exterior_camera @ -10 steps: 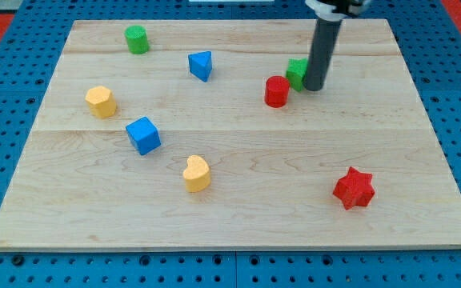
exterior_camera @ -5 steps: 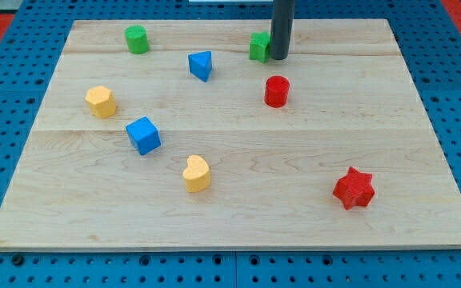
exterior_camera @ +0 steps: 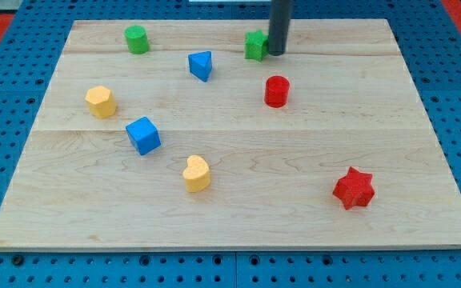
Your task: Move the green star to top center
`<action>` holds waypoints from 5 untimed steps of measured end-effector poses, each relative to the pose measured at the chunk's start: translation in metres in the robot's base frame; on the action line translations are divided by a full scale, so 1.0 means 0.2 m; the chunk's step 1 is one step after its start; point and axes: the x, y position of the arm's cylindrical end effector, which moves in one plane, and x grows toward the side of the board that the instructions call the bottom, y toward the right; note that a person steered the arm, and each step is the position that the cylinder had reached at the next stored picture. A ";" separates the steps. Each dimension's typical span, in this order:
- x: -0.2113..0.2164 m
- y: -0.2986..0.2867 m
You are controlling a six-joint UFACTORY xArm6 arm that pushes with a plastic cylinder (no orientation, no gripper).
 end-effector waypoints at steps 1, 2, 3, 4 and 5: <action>-0.04 -0.05; -0.05 -0.10; -0.05 -0.11; -0.05 -0.12; -0.05 -0.17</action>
